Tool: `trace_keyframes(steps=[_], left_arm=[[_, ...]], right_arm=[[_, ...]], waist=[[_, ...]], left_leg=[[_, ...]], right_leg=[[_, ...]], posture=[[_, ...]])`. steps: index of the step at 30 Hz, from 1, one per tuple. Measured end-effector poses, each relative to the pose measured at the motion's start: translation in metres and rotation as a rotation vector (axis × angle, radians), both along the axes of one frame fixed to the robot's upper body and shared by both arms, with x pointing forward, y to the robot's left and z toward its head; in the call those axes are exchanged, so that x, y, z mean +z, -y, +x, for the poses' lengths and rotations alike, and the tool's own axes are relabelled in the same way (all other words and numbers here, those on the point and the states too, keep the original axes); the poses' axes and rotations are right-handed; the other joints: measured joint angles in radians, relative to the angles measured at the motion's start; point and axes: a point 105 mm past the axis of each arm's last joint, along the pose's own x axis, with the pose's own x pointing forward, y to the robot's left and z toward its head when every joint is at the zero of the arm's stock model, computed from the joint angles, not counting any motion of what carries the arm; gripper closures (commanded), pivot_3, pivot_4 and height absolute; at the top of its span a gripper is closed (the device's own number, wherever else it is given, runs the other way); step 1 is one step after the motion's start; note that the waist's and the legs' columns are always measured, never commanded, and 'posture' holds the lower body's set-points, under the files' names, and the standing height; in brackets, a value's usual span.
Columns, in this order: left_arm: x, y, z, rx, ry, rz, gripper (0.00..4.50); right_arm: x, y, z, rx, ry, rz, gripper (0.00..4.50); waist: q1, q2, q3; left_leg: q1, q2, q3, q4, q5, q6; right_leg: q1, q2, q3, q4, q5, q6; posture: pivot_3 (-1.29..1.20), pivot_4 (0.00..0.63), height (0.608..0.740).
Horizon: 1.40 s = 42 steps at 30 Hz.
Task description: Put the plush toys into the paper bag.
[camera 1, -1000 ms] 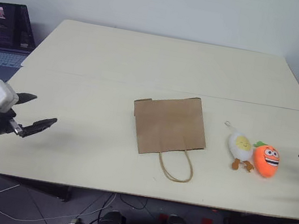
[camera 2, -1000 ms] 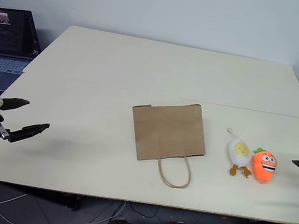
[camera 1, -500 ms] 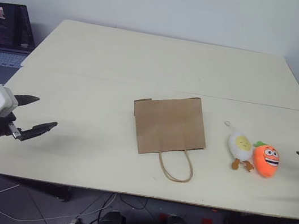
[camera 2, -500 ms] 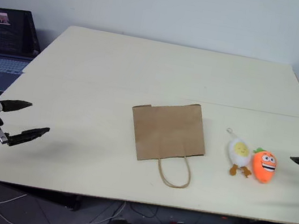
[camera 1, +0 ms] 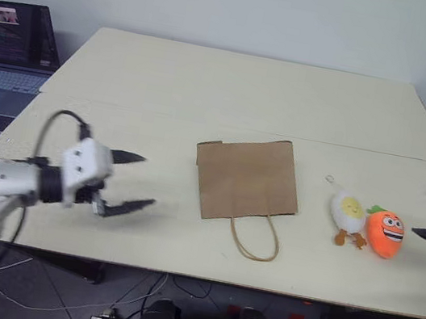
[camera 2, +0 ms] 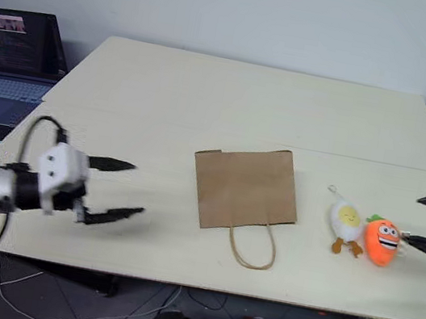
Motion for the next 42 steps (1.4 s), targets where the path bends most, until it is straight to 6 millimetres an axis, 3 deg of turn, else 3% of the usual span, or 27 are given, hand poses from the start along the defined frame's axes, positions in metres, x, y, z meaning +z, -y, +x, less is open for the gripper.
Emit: trace_keyframes(steps=[6, 10, 17, 21, 33, 37, 42], left_arm=[[-0.019, 0.054, -0.004, -0.171, -0.043, -0.019, 0.01], [-0.027, 0.079, 0.003, -0.235, -0.043, -0.023, 0.01], [-0.055, 0.12, 0.006, -0.353, -0.074, 0.006, 0.01], [-0.058, 0.137, 0.012, -0.398, -0.052, 0.002, 0.01], [-0.08, 0.157, 0.01, -0.476, -0.043, 0.046, 0.01], [-0.083, 0.162, 0.012, -0.49, -0.032, 0.054, 0.84], [-0.084, 0.169, 0.012, -0.509, -0.03, 0.054, 2.39]], right_arm=[[-0.005, -0.057, -0.028, 0.132, -0.047, 0.087, 0.0], [-0.012, -0.081, -0.043, 0.153, -0.105, 0.113, 0.0], [-0.023, -0.096, -0.059, 0.098, -0.166, 0.152, 0.0], [-0.026, -0.103, -0.064, 0.091, -0.164, 0.162, 0.0], [-0.028, -0.103, -0.073, 0.066, -0.193, 0.17, 0.0], [-0.027, -0.104, -0.073, 0.069, -0.186, 0.165, 0.0], [-0.028, -0.104, -0.075, 0.072, -0.187, 0.158, 0.0]], waist=[[0.002, -0.001, 0.0], [0.005, -0.002, 0.0], [0.006, -0.003, -0.001], [0.006, -0.003, -0.001], [0.007, -0.003, -0.001], [0.007, -0.003, -0.001], [0.007, -0.003, -0.001]], left_leg=[[0.0, 0.001, -0.001, 0.001, 0.0, 0.0], [-0.002, 0.0, -0.002, 0.002, 0.0, 0.0], [-0.002, -0.002, -0.003, 0.002, 0.0, 0.0], [-0.002, -0.001, -0.003, 0.003, 0.0, 0.0], [-0.002, 0.0, -0.004, 0.003, 0.0, 0.0], [-0.002, 0.0, -0.005, 0.003, 0.0, 0.0], [-0.002, 0.0, -0.005, 0.003, 0.0, 0.0]], right_leg=[[0.001, 0.003, 0.0, 0.0, 0.0, 0.001], [0.001, 0.004, 0.001, -0.001, 0.001, 0.002], [0.001, 0.007, 0.001, -0.002, 0.001, 0.002], [0.001, 0.009, 0.0, -0.002, 0.001, 0.002], [0.001, 0.011, 0.0, -0.002, 0.001, 0.002], [0.001, 0.011, 0.0, -0.002, 0.0, 0.002], [0.001, 0.011, 0.0, -0.002, 0.001, 0.002]], posture=[[0.0, 0.15, 0.74], [0.0, 0.15, 0.74], [0.0, 0.15, 0.74], [0.0, 0.15, 0.74], [0.0, 0.15, 0.74], [0.0, 0.15, 0.74], [0.0, 0.15, 0.74]])
